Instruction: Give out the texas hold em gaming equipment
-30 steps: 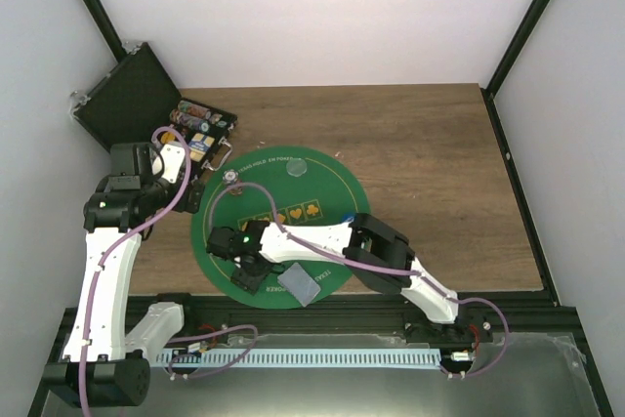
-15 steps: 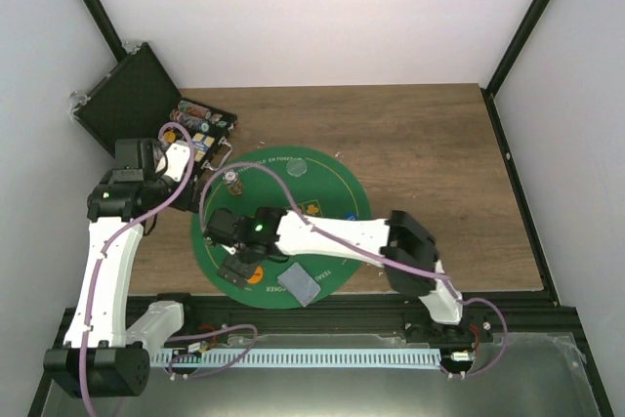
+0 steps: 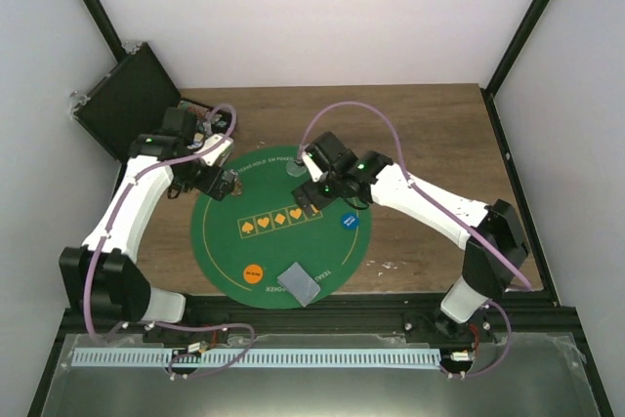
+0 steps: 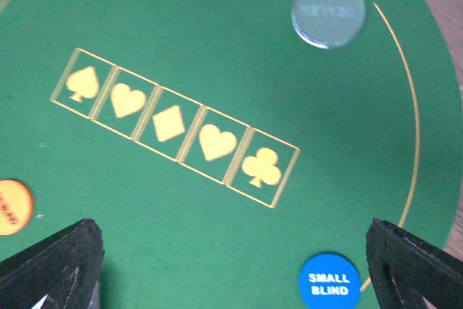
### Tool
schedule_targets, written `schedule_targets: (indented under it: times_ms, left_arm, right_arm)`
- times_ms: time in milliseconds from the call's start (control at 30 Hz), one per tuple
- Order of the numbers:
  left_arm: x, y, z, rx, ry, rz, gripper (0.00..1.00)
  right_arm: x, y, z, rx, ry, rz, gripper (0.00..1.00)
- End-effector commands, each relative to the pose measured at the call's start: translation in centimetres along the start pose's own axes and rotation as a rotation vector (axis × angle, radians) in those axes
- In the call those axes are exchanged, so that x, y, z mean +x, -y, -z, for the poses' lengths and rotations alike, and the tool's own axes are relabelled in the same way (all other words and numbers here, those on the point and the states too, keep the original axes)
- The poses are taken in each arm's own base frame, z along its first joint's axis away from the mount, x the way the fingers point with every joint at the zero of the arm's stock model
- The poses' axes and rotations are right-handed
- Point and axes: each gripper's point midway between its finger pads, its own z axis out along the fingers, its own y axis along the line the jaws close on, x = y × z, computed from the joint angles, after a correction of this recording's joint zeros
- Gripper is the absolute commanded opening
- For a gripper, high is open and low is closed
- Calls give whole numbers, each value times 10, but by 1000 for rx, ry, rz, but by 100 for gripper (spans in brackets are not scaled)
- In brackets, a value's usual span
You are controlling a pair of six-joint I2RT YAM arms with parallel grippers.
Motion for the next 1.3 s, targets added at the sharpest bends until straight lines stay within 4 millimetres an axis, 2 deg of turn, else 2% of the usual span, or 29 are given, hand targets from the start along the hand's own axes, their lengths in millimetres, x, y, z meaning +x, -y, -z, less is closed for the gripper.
schedule_targets:
  times_ms: [0,267,467,567,767,1000,1133,1267]
  left_arm:
    - [-11,-13,-21,-28,-30,-42,100]
    - [-23,-29,-74,-27,-85,-38,99]
    - [-23,-29,-99,-3,-107,-53,88]
    - [-21,-33,-108,-19,-112,-59,84]
    - [-17,-31,-119,7,-134,-59,68]
    - [-14,-20,-120,72,-136,-70,67]
    - [-13,-23,-125,57,-141,-76,56]
    - [-9,-25,-130,56,-167,-74,55]
  right_arm:
    - [3,17,4,7,9,0,100]
    - [22,37,-18,45,-64,-13,100]
    - [27,42,-25,57,-83,-24,100]
    - [29,41,-28,53,-86,-26,100]
    - [32,43,-32,59,-106,-25,100]
    - [33,44,-30,64,-98,-26,100]
    - [38,45,-30,71,-110,-29,100]
    - [41,47,-29,79,-113,-28,100]
